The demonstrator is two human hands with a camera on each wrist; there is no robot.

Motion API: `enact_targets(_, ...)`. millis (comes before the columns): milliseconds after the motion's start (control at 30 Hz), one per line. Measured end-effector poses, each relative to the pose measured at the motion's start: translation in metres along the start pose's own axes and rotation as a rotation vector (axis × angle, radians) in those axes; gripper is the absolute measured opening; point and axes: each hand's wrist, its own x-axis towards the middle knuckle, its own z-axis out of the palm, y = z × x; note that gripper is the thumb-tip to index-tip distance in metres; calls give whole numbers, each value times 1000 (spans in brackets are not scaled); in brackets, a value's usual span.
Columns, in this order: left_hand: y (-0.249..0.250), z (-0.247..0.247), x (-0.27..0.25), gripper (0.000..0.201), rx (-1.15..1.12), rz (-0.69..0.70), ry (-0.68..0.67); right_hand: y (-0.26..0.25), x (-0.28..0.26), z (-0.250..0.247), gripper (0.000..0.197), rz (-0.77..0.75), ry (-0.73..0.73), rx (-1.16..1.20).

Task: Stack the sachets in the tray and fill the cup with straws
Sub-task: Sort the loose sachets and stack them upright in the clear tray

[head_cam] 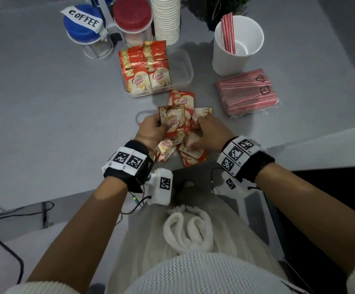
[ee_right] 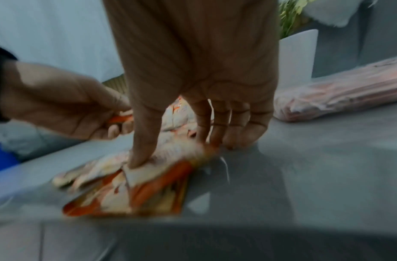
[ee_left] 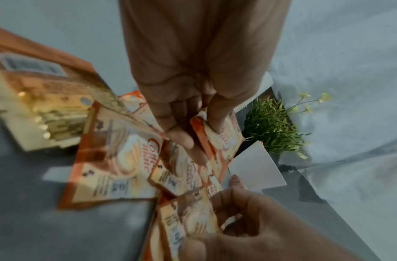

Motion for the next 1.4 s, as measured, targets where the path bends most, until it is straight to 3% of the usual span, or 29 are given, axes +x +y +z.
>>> enact_targets(100,-5,4,-3,9,-95,-16,3,4,-2,5,65,29,-18,-54)
enact_targets(300,3,13,-10,26,-188,-34,77,8,1,0,44,-4,-15,40)
enact_targets(567,8,17,-10,23,-229,-92,128,17,10,-8,37,-53,172,140)
enact_targets(667,8,17,-7,22,-282,-73,166,22,10,-18,17,-71,237,294)
enact_targets(800,14,19,-6,14,-363,-51,155,19,5,-34,34,-133,296,550)
enact_targets(867,15,19,-2,14,-369,-39,155,16,0,-40,27,-162,253,796)
enact_targets(933,15,18,1,16,-433,-39,146,12,-3,-43,21,-189,186,896)
enact_targets(1167,21,15,4,13,-522,-63,108,6,0,-42,23,-177,-14,842)
enact_targets(1400,20,14,6,7,-506,-71,76,3,2,-51,34,-181,42,899)
